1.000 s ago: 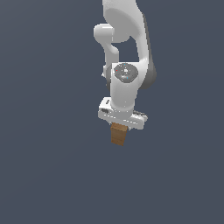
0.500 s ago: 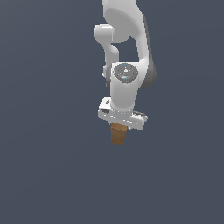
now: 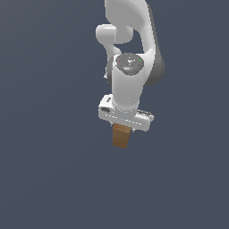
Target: Pick up the object and move it to a goal position.
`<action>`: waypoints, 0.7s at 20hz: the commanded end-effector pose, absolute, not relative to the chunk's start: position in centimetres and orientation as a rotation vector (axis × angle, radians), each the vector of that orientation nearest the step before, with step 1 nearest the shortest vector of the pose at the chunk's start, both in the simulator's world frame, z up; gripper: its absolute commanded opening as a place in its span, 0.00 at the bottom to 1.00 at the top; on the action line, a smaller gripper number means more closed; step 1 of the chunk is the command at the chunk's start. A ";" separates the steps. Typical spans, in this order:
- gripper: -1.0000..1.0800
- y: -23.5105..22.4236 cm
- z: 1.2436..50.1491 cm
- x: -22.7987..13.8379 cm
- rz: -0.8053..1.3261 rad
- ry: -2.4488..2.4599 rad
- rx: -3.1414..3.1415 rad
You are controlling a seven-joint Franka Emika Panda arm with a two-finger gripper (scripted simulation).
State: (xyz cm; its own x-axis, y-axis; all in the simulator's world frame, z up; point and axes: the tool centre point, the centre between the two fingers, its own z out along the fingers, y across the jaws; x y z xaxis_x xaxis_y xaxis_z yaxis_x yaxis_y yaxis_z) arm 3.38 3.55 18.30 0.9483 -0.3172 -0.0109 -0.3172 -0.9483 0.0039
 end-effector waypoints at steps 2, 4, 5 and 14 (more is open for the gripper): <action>0.00 3.4 21.3 4.6 -0.001 -0.505 3.101; 0.00 3.3 22.8 5.2 -0.001 -0.505 3.101; 0.00 3.3 23.6 5.6 -0.001 -0.505 3.101; 0.00 2.8 30.0 8.4 0.000 -0.505 3.101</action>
State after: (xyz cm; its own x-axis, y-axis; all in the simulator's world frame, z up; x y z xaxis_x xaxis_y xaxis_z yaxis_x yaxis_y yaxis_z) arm 7.81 2.90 28.45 0.9482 -0.3176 -0.0094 -0.3176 -0.9482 0.0034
